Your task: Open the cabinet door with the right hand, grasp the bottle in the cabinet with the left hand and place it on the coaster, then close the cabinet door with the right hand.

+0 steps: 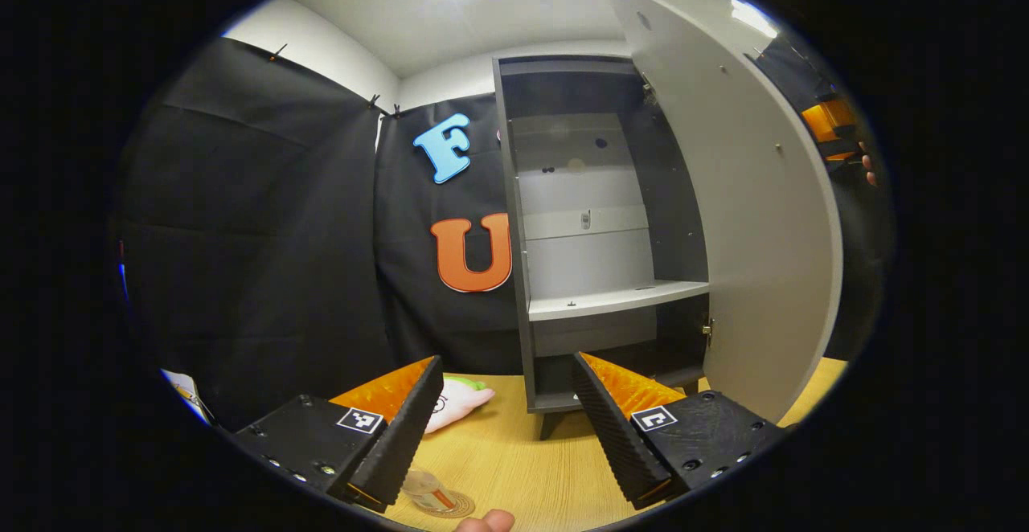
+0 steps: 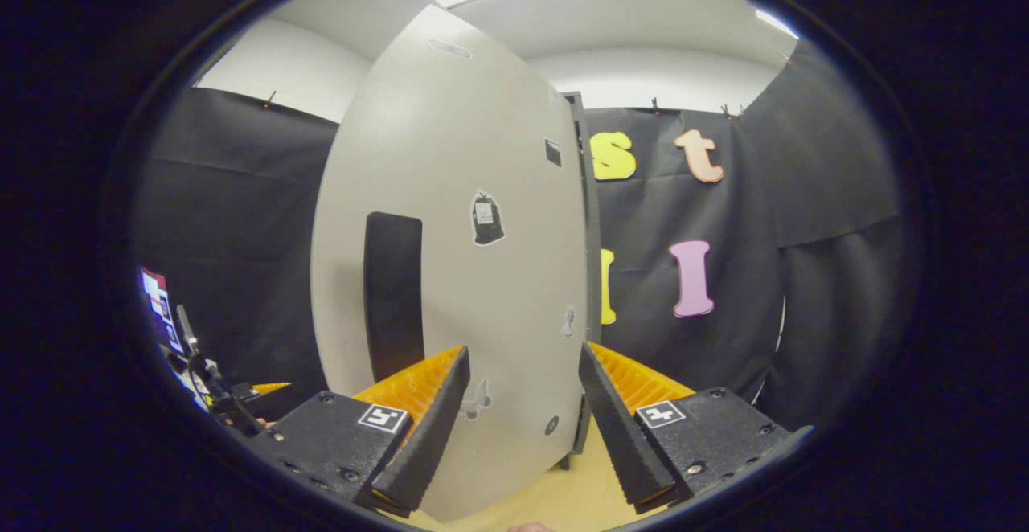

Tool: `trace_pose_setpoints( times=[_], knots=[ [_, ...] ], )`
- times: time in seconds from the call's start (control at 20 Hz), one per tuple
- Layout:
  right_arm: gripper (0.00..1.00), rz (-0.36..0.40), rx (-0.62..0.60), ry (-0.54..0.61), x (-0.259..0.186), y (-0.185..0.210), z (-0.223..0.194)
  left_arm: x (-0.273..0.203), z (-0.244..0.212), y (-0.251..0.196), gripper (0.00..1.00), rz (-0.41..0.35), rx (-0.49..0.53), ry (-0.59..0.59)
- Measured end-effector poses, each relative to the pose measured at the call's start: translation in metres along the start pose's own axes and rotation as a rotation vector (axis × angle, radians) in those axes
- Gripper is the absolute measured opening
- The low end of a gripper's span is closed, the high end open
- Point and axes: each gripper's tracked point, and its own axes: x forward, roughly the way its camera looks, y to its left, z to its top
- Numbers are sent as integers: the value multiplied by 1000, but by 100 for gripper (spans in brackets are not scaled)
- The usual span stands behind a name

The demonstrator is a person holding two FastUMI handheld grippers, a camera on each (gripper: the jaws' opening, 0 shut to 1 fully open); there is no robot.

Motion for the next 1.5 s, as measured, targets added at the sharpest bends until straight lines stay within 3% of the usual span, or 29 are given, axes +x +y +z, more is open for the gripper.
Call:
trace_pose_setpoints(
  times=[0.5,0.7,0.9,0.95,1.0,1.25,1.5],
  knots=[
    [91,116,-18,12,96,87,-12,2,-14,-2,96,-71,-44,6],
    [91,136,-71,-7,153,117,-17,0,-29,17,96,-50,-48,21],
    [90,108,-73,-29,197,118,-20,5,-41,35,96,-10,-52,43],
    [90,102,-65,-35,201,117,-18,7,-44,39,100,-1,-50,47],
    [90,88,-71,-33,205,116,-17,8,-47,43,96,8,-48,52],
    [91,76,-85,-40,208,118,-17,12,-50,53,96,34,-59,54],
    [93,58,-45,-35,185,101,-12,10,-43,48,96,36,-63,47]
  ],
)
